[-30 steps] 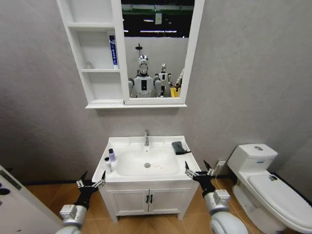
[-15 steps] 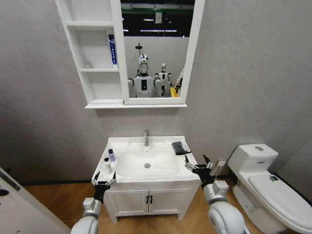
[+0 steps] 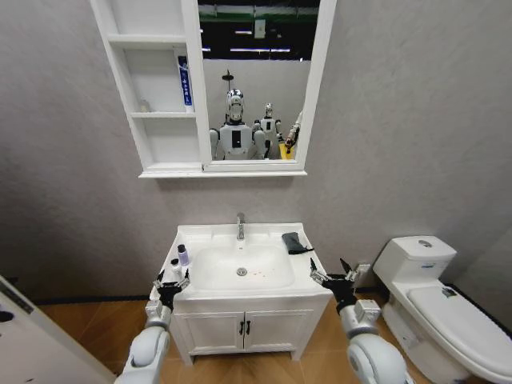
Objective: Move facial cleanser and shampoo from washbasin to cabinet, then wipe washbasin with towel.
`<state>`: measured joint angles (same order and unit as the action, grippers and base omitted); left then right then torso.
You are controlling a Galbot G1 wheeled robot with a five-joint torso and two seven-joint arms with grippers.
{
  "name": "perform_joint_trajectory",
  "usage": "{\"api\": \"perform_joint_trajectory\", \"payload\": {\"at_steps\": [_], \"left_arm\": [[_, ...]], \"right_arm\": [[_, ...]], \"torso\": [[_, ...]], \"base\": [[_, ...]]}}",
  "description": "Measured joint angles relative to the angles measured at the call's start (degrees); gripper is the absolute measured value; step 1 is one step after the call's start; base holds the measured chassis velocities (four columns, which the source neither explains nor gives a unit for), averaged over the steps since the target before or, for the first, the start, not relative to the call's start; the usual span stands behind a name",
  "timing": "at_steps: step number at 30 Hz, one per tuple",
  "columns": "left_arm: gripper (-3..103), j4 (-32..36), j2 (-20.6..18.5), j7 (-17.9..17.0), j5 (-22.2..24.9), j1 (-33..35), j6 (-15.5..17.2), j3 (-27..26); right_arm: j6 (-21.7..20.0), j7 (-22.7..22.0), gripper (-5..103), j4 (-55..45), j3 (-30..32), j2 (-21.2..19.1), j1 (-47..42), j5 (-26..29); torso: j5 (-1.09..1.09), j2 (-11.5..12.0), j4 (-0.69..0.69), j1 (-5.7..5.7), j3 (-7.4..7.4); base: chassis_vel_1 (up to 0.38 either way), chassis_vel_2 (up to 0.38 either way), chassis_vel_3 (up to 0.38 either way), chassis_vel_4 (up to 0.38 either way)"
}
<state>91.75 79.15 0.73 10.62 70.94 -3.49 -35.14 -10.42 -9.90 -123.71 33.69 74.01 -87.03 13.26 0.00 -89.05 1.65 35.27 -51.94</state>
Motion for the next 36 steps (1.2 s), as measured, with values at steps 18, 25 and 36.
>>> {"api": "perform_joint_trajectory", "payload": {"at_steps": [18, 25, 36], "left_arm": [[46, -0.58, 0.22, 0.80, 1.15, -0.16, 1.48, 0.33], [36, 10.54, -3.85, -3.50, 5.20, 4.02, 9.34, 0.93], [36, 32.97, -30.86, -24.92, 34.76, -5.23, 30.31, -0.55]], "right_arm": [[-0.49, -0.55, 100, 1.41, -0.91, 0.22, 1.59, -0.11], [-0.50, -0.69, 100, 1.76, -1.22, 0.40, 1.65, -0.69], [-1.21, -0.62, 100, 2.88, -3.81, -0.13, 3.90, -1.73]], "torso": [[0.00, -0.01, 0.00, -0.01, 0.00], [-0.02, 0.00, -0.01, -0.01, 0.00], [0.00, -0.01, 0.02, -0.01, 0.01]], "base": [[0.000, 0.000, 0.000, 0.000], [0.000, 0.000, 0.000, 0.000], [0.000, 0.000, 0.000, 0.000]]}}
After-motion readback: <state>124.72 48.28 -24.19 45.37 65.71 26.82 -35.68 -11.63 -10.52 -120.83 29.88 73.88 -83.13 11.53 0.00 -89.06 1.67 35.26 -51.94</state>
